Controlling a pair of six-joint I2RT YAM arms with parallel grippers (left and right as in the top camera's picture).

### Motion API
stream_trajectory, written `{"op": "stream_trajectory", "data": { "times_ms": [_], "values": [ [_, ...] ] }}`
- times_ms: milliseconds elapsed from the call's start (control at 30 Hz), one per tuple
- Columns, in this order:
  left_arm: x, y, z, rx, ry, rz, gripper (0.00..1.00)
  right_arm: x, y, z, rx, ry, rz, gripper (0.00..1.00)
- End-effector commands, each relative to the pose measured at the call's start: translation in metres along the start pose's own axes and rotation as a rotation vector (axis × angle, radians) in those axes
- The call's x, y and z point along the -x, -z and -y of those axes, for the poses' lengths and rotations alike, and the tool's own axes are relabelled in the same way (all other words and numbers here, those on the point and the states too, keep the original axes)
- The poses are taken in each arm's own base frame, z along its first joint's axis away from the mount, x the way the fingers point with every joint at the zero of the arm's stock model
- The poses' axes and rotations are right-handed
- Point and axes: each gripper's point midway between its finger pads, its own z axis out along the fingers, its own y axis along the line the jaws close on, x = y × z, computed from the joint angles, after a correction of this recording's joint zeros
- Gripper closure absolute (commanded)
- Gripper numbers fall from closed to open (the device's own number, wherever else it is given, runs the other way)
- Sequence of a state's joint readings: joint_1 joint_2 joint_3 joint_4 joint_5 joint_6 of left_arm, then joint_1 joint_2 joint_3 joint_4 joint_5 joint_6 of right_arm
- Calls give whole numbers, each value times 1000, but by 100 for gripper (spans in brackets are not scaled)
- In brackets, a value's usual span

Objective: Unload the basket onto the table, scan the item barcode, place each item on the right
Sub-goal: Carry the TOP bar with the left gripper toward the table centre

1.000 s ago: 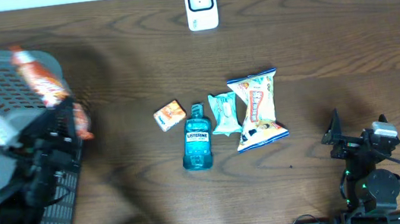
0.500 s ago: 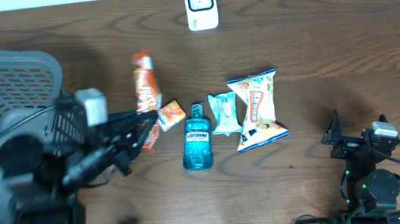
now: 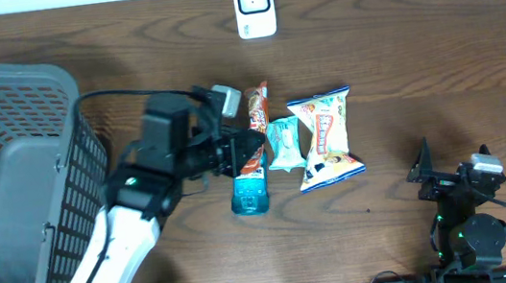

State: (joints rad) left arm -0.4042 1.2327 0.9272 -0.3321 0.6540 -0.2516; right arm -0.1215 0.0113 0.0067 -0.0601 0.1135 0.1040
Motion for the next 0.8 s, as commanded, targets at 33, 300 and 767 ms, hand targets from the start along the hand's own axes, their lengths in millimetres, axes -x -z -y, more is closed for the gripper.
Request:
{"op": "stream_trajectory", "data": {
  "times_ms": [33,300,767],
  "values": [
    [-3,-25,-53,296,223,32,93,0,0,4,-19,-15,2,1],
    [-12,-71,-54,301,267,17,93,0,0,4,-19,-15,2,1],
    [-49,-101,-112,572,454,16,93,0,0,4,-19,-15,2,1]
  ]
}}
